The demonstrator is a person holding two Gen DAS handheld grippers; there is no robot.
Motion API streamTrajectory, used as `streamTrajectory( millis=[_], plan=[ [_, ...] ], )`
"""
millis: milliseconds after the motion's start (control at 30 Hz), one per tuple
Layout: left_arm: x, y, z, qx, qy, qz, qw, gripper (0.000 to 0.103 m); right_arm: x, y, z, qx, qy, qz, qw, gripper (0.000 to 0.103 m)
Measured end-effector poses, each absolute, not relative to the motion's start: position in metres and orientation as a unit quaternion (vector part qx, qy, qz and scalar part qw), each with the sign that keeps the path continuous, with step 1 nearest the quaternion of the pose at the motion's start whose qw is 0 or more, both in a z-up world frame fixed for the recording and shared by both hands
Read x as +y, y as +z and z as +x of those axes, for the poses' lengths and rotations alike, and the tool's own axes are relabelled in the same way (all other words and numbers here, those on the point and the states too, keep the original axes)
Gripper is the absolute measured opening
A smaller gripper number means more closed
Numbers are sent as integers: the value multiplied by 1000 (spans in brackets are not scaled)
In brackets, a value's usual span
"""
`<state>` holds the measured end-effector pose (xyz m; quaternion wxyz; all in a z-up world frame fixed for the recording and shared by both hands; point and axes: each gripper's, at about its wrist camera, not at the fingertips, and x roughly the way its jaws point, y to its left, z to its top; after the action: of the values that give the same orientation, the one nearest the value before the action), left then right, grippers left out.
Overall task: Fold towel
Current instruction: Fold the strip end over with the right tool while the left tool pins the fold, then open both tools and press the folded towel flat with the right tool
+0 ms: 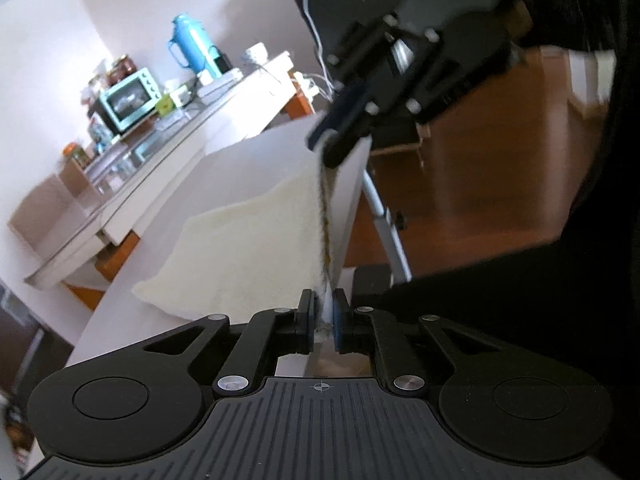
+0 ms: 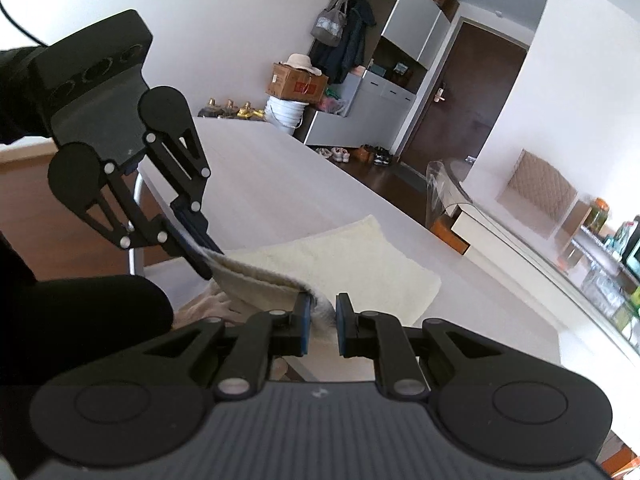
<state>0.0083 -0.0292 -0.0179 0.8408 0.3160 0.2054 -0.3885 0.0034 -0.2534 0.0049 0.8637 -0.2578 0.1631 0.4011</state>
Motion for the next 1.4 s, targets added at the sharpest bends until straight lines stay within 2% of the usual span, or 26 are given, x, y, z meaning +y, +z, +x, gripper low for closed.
streamTrajectory(
  millis=[300,533,667,767,833,900,933,1067,1200,1300,1400],
  plan=[
    [-21,23,97,225,-322,251,885,9,-265,40,85,170,413,-160,880,14],
    [-22,7,184,269,-288,234,889,9,-260,23,200,251,425,-81,866,14],
    [-19,-8,215,288,-276,224,889,10,-259,5,236,286,420,-55,859,14],
    [-18,-20,228,296,-265,220,891,14,-258,-11,253,309,408,-46,858,14],
    [-18,-28,232,302,-255,217,893,20,-255,-25,261,328,394,-45,858,15],
    [-17,-33,234,304,-244,215,895,28,-256,-32,262,328,371,-41,868,28],
    [-14,-35,233,303,-238,210,899,30,-261,-30,259,320,363,-31,875,31],
    [-2,-31,223,292,-198,196,915,49,-274,-21,249,290,335,0,897,33],
    [3,-21,201,267,-172,193,928,49,-278,-5,216,264,364,3,893,30],
    [-4,-17,186,262,-191,181,929,47,-267,-12,205,277,390,-15,878,18],
    [-12,-22,187,271,-200,179,924,44,-259,-23,206,295,386,-38,873,14]
  ],
)
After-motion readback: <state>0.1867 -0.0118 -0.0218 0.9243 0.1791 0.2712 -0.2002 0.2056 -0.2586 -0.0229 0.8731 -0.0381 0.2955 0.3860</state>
